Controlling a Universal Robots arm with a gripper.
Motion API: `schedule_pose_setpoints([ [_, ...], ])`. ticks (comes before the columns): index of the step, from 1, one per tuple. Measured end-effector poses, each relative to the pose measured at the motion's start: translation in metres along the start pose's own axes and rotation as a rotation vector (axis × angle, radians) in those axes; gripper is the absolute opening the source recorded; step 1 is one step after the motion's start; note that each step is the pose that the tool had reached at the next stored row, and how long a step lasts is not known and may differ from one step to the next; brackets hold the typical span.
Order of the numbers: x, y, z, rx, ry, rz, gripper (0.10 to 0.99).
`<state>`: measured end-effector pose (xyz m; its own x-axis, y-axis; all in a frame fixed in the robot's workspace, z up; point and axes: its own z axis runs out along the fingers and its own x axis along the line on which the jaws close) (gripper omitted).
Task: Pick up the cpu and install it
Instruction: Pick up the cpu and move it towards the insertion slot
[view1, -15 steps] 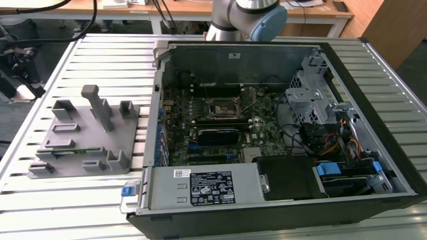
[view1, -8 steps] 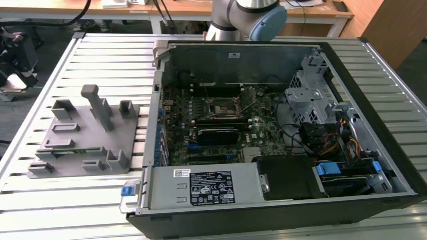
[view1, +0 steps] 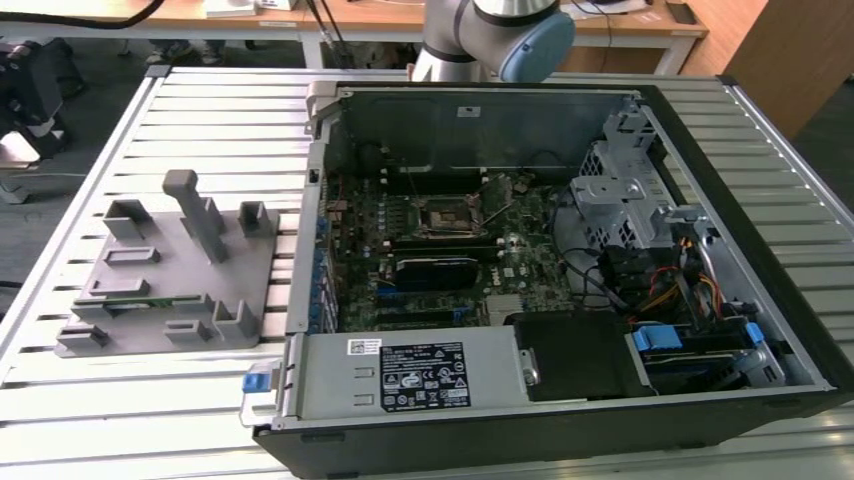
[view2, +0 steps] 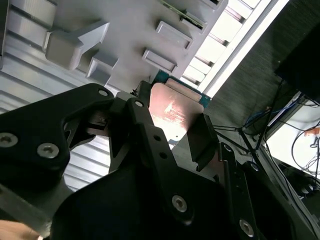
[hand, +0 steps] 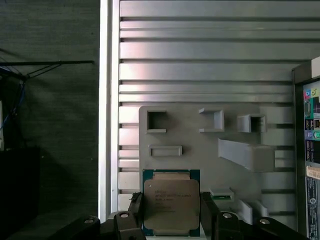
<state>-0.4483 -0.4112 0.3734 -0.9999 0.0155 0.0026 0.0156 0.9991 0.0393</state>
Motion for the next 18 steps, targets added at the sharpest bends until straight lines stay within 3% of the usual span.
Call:
schedule_pose_setpoints([
  [4, -0.0012, 0.0002, -0.0038, 0.0, -0.0002, 0.0, 0.541],
  [11, -0.0106, 0.0004, -0.0054, 0.0, 0.0001, 0.0, 0.541],
  [18, -0.013, 0.0009, -0.019, 0.0, 0.0001, 0.0, 0.541],
])
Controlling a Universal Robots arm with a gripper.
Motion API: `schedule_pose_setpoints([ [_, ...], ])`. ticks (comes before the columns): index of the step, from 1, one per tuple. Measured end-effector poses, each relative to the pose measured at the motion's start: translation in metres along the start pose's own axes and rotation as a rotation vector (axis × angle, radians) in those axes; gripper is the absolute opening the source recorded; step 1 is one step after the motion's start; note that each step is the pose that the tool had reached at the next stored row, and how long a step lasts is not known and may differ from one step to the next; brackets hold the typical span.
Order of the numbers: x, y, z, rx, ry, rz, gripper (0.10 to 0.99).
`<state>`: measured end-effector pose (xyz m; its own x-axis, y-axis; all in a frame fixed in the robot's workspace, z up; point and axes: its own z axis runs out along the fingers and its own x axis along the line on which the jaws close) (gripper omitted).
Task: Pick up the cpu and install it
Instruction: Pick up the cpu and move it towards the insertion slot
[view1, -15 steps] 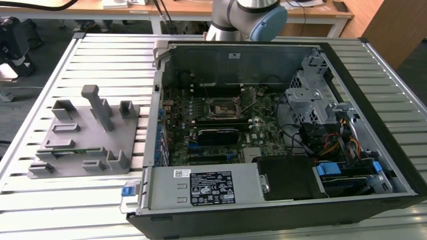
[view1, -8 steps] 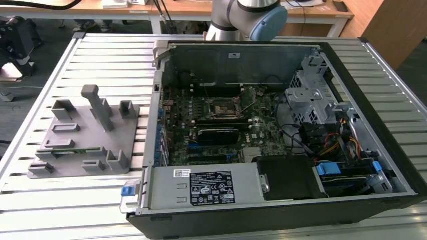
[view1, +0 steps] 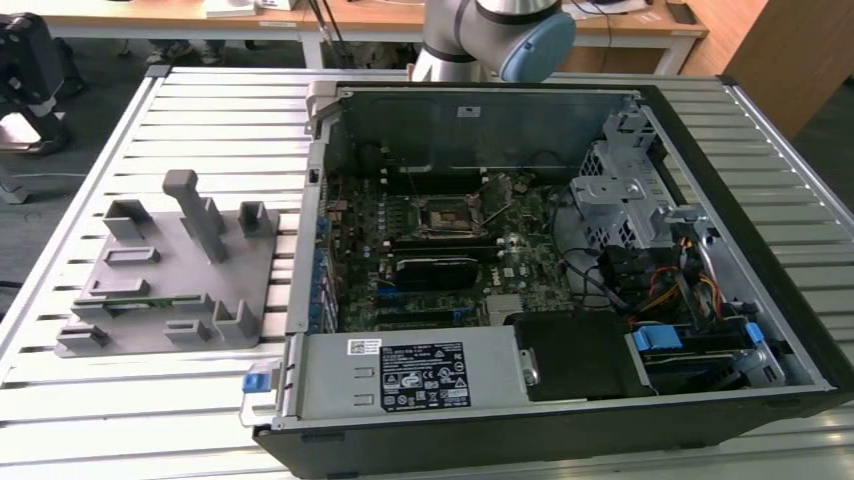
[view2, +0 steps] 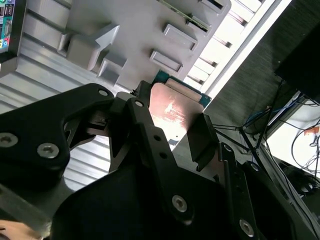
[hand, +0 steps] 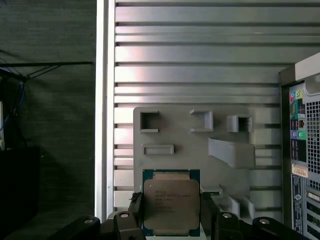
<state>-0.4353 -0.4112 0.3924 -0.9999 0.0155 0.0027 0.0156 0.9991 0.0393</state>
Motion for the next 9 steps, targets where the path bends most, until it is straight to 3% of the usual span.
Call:
schedule_pose_setpoints([
  [6, -0.0011, 0.0001, -0.0032, 0.0, -0.0001, 0.0, 0.541],
  [9, -0.0105, 0.0003, -0.0033, 0.0, 0.0, 0.0, 0.541],
])
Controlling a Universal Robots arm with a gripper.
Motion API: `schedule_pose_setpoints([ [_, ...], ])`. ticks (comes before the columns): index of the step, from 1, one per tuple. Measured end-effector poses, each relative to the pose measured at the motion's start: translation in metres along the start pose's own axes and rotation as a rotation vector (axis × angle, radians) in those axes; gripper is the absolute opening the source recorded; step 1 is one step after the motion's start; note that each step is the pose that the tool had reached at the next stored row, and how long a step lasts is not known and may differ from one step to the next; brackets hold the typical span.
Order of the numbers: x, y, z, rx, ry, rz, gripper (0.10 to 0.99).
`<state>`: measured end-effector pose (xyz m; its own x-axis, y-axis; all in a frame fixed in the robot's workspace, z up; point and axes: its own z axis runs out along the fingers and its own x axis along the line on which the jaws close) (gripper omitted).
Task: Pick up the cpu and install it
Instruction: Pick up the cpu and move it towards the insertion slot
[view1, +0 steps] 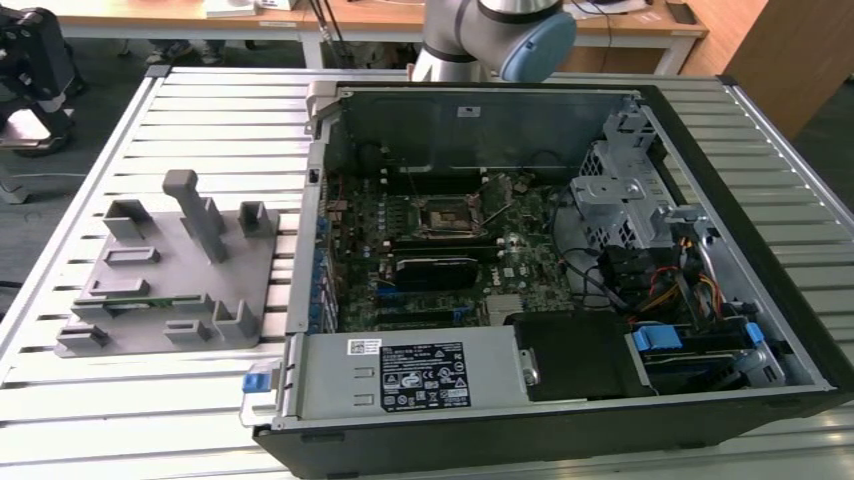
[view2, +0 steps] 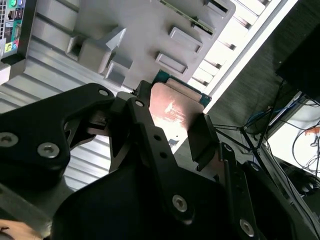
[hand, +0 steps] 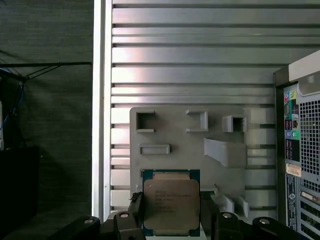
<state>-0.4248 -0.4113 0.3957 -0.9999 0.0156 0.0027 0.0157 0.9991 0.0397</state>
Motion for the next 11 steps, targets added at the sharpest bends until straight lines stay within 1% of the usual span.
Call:
schedule_pose_setpoints([
  [4, -0.0142, 0.0002, 0.0001, 0.0, -0.0001, 0.0, 0.541],
  [11, -0.0365, 0.0006, 0.0, 0.0, -0.0001, 0.0, 0.541],
])
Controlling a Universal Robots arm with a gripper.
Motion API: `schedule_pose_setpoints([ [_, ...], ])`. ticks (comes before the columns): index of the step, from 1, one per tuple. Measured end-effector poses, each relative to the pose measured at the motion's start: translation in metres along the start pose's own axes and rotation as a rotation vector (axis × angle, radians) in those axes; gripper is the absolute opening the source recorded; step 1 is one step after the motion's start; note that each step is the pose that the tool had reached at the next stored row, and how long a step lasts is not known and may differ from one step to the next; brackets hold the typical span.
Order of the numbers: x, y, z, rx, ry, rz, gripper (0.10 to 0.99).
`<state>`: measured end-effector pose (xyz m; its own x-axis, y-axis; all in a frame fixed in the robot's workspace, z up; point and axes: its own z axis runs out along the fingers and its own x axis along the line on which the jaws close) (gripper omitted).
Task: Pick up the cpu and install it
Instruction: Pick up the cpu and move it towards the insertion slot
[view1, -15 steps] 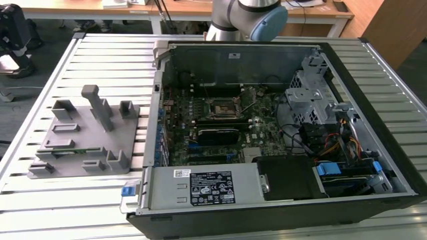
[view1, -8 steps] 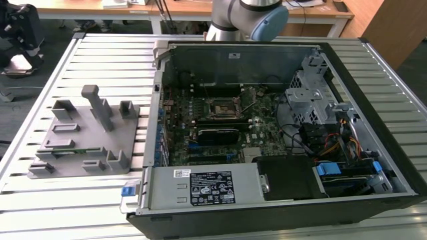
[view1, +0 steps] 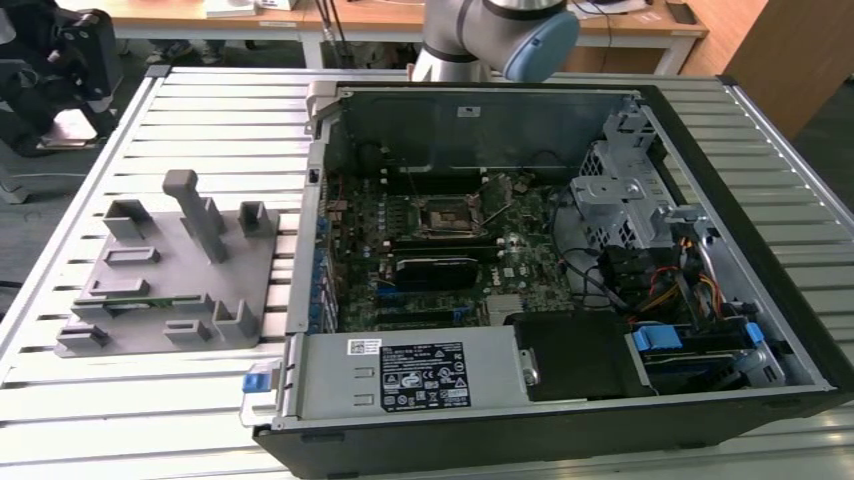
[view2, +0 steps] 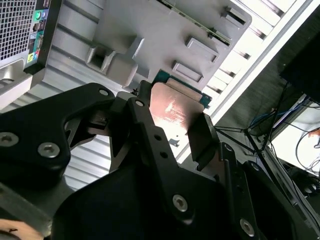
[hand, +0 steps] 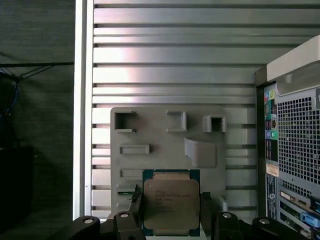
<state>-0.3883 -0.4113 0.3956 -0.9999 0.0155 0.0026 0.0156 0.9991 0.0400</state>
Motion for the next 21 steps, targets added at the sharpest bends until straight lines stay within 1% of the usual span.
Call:
schedule_pose_setpoints([
  [7, -0.0194, 0.0003, 0.0, 0.0, 0.0, 0.0, 0.541],
  [11, -0.0287, 0.0005, -0.0001, 0.0, 0.0, 0.0, 0.541],
  [21, -0.0477, 0.0007, -0.0001, 0.0, 0.0, 0.0, 0.541],
])
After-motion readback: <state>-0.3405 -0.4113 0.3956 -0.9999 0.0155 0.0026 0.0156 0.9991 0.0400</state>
